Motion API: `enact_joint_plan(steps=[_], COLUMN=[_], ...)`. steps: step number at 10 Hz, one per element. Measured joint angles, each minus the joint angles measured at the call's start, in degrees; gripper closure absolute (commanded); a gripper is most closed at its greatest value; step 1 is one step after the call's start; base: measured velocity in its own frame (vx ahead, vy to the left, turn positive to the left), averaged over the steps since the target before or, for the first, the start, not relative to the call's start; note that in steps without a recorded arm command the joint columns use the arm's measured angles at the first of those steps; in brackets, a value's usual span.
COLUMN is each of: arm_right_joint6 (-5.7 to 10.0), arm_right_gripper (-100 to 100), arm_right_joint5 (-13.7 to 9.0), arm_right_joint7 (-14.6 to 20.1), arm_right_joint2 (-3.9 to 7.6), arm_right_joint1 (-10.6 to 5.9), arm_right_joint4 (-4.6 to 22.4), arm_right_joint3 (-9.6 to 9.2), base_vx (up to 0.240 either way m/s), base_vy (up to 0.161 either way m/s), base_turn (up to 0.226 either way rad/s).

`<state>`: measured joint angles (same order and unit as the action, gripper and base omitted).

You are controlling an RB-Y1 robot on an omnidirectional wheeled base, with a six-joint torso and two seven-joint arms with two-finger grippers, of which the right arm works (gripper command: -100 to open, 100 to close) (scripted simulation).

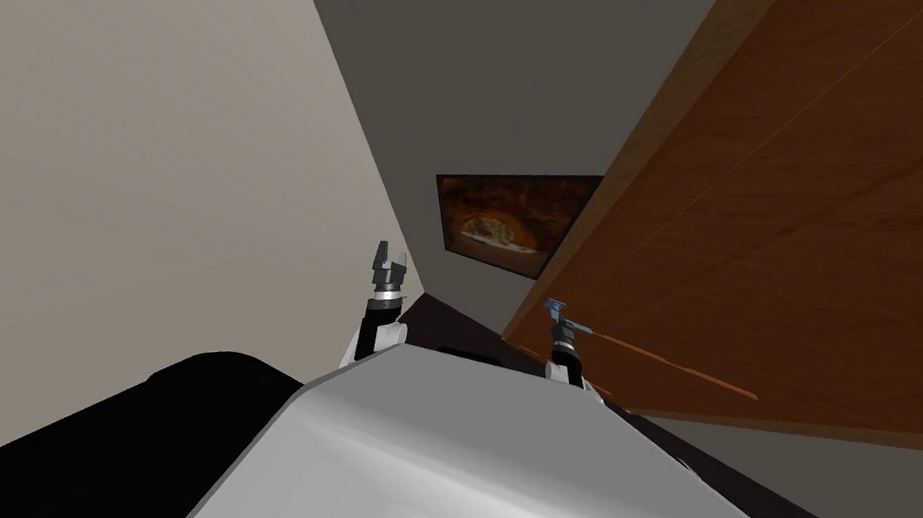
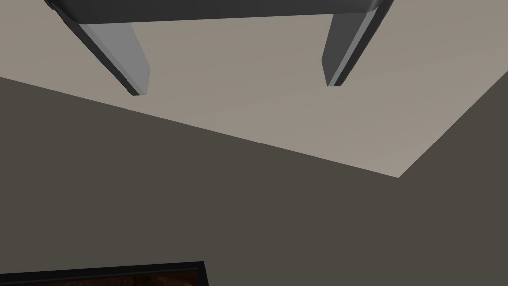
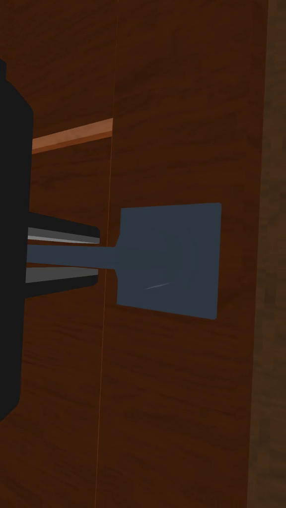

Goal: Pull the door open

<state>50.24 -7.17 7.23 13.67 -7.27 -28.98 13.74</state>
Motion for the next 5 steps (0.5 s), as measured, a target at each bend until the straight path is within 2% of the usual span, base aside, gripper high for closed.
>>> enact_joint_plan(steps=[2, 5], arm_right_joint6=[0.12, 1.16], arm_right_gripper=[100, 100], arm_right_joint5=[0.13, 0.87], arm_right_joint7=[0.32, 1.91], arm_right_joint2=[0.32, 1.27], arm_right_joint1=[0.03, -0.10], arm_right_joint4=[-0.09, 0.98], arm_right_joint3=[-0.20, -1.39], base_vx=[-0.125, -0.198], base_vy=[-0.025, -0.033], base_turn=[0.082, 0.124])
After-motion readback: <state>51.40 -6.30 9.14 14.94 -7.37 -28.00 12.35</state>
